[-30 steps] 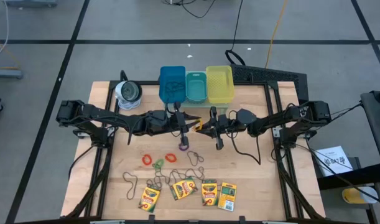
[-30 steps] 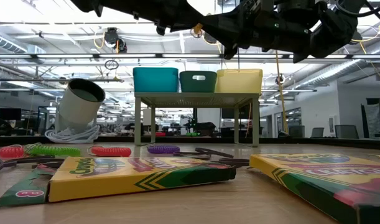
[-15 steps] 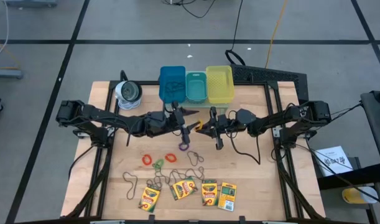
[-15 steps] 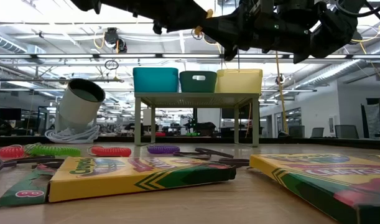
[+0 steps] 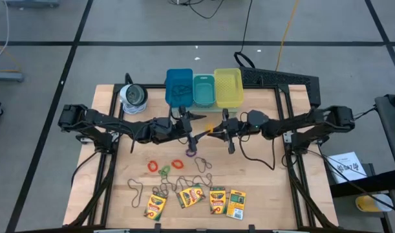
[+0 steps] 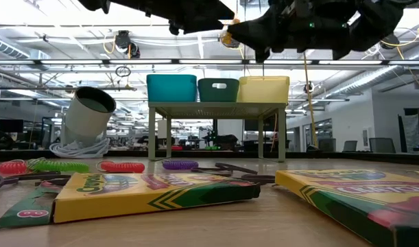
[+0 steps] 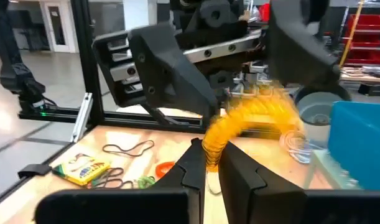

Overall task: Pick & Place Office Desk Supplies
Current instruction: Put the yellow spring keychain into the green bin on the shelf

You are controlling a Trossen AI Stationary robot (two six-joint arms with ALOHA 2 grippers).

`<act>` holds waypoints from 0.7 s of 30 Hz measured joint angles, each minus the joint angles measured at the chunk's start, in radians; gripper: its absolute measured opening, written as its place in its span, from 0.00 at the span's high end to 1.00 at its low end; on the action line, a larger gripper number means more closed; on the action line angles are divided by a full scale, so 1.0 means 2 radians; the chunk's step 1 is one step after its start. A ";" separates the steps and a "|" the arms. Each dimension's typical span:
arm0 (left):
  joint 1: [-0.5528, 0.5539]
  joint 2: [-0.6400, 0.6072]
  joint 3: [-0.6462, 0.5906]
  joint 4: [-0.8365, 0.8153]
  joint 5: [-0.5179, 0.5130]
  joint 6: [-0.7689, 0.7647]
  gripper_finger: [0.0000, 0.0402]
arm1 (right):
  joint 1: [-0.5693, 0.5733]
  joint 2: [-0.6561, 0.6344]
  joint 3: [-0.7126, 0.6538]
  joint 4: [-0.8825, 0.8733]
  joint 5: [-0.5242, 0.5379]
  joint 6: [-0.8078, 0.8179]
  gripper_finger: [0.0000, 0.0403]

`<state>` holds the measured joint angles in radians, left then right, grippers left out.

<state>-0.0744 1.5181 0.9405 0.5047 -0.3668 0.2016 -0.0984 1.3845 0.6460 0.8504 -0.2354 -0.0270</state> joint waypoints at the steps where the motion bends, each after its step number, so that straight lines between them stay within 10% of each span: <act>1: 0.000 0.000 0.000 0.000 0.000 0.000 0.28 | 0.000 -0.009 0.000 -0.012 0.002 -0.005 0.95; 11: 0.000 -0.003 0.000 -0.004 -0.013 0.001 0.31 | 0.000 -0.084 0.000 -0.076 0.070 -0.057 0.95; 21: -0.013 -0.142 0.000 -0.217 -0.108 -0.063 0.33 | -0.020 -0.116 0.000 -0.091 0.091 -0.055 0.94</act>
<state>-0.1005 1.2338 0.9405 0.0709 -0.5825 0.0760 -0.1377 1.1518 0.6453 0.6683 -0.0526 -0.1361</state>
